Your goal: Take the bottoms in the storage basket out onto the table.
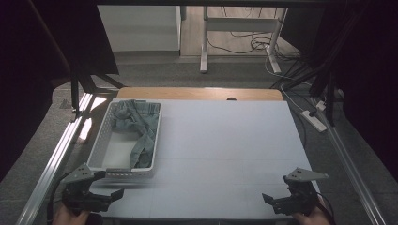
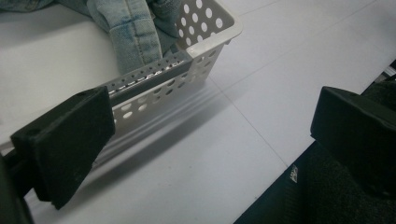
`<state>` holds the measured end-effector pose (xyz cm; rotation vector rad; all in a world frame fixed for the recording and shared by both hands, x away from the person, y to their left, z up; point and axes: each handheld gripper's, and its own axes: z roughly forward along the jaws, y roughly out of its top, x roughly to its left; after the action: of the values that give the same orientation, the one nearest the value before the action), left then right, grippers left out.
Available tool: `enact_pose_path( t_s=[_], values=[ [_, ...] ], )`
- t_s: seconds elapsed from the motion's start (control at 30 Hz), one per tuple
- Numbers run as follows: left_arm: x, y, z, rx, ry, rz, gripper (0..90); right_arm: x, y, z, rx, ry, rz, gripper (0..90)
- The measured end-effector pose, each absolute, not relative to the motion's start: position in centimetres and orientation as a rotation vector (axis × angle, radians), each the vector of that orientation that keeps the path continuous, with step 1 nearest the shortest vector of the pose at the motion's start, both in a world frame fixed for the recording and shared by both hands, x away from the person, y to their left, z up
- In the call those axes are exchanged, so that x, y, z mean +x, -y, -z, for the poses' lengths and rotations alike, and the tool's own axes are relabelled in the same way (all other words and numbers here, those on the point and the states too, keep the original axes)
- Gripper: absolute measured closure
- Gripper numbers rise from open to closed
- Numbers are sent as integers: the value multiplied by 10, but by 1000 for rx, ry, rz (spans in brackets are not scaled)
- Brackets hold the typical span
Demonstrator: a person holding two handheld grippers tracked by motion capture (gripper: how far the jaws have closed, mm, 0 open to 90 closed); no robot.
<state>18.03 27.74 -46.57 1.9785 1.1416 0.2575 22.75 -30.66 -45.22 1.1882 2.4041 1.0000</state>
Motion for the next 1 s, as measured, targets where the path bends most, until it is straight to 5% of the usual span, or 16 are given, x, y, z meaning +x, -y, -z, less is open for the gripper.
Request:
enact_pose_path(
  t_s=[1.0],
  values=[
    [205,-262,450,2028,-1009,-318,0,229,307,453,1206,-2409,-1002,0]
  ],
)
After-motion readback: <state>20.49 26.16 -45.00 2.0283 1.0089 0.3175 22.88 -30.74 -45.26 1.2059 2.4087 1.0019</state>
